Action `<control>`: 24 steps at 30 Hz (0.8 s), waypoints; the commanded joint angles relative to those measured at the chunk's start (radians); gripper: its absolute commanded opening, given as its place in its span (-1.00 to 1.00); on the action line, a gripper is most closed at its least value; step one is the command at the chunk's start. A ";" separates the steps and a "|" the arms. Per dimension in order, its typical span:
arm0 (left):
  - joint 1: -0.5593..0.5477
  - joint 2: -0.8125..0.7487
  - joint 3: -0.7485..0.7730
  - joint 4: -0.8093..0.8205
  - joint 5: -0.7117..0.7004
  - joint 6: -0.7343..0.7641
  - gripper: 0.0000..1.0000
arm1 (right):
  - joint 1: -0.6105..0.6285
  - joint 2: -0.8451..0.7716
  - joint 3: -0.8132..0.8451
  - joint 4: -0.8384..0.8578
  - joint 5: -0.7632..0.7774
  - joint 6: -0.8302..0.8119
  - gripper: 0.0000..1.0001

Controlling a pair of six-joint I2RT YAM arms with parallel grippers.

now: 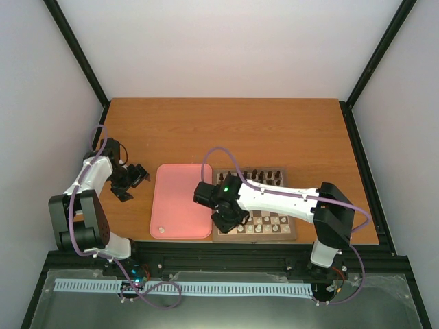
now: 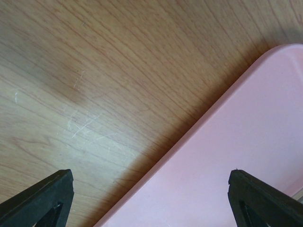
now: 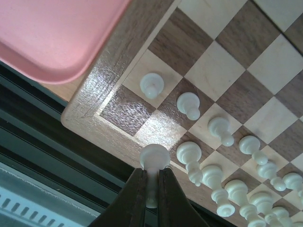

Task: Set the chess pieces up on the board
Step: Place the chess piece on the chessboard.

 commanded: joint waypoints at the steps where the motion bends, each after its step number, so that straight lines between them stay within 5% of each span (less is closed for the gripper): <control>1: -0.007 0.009 0.016 0.016 0.006 -0.011 0.99 | -0.002 -0.003 -0.025 0.051 -0.012 0.036 -0.94; 24: -0.008 0.008 0.018 0.010 0.004 -0.008 0.99 | -0.002 0.043 -0.121 0.110 -0.007 0.050 -0.93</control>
